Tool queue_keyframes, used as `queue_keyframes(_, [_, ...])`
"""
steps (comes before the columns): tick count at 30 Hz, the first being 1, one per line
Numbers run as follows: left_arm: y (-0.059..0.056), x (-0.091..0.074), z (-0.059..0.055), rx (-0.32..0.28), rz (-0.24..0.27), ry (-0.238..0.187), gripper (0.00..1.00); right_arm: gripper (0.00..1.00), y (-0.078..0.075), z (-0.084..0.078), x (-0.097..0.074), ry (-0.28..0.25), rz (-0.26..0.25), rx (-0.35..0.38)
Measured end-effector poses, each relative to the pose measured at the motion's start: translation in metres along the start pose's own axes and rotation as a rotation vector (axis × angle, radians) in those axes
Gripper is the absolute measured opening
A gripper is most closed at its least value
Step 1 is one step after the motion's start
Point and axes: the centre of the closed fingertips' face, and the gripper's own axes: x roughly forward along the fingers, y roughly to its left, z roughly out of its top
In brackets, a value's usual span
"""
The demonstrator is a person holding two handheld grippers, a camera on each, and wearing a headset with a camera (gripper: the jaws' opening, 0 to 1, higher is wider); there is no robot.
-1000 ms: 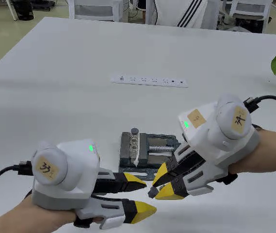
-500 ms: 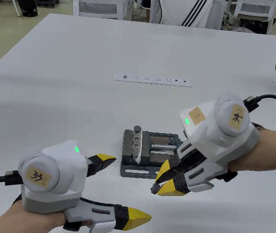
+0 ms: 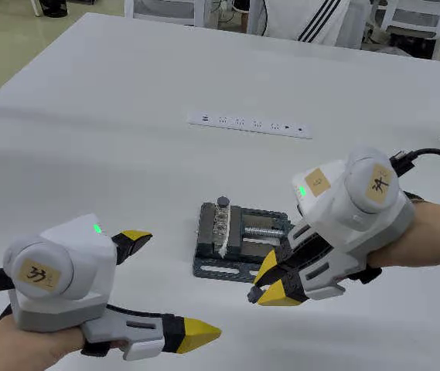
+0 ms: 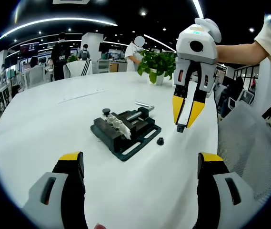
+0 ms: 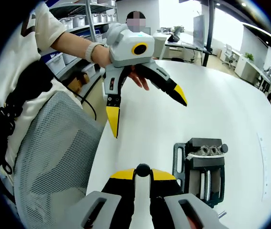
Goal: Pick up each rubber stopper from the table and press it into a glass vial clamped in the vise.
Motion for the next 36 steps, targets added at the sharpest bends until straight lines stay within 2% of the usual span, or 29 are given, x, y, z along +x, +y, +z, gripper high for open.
queue_keyframes(2, [0.002, -0.002, 0.002, 0.007, 0.003, -0.009, 0.99, 0.06, -0.007, 0.001, -0.002, 0.0, -0.008, 0.003])
queue_keyframes(7, [0.008, -0.005, 0.001, 0.009, 0.014, -0.008, 0.99, 0.06, -0.023, 0.002, -0.007, 0.039, -0.023, -0.043])
queue_keyframes(9, [0.009, -0.005, 0.001, 0.007, 0.017, -0.012, 0.99, 0.06, -0.034, 0.002, -0.008, 0.048, -0.029, -0.053])
queue_keyframes(13, [0.01, -0.006, -0.001, 0.019, 0.016, 0.004, 0.98, 0.06, -0.045, 0.003, -0.01, 0.079, -0.044, -0.097])
queue_keyframes(19, [0.013, -0.008, -0.003, 0.023, 0.015, 0.012, 0.98, 0.06, -0.07, 0.006, -0.013, 0.139, -0.06, -0.233])
queue_keyframes(24, [0.013, -0.01, -0.003, 0.026, 0.014, 0.011, 0.98, 0.06, -0.087, 0.01, -0.011, 0.182, -0.047, -0.332])
queue_keyframes(27, [0.013, -0.01, -0.004, 0.032, 0.012, 0.015, 0.98, 0.06, -0.098, 0.01, -0.008, 0.227, -0.035, -0.42])
queue_keyframes(31, [0.013, -0.01, -0.005, 0.034, 0.011, 0.018, 0.98, 0.05, -0.107, 0.014, -0.005, 0.228, -0.042, -0.433])
queue_keyframes(36, [0.012, -0.01, -0.004, 0.03, 0.014, 0.018, 0.97, 0.05, -0.116, 0.016, 0.001, 0.252, -0.028, -0.476])
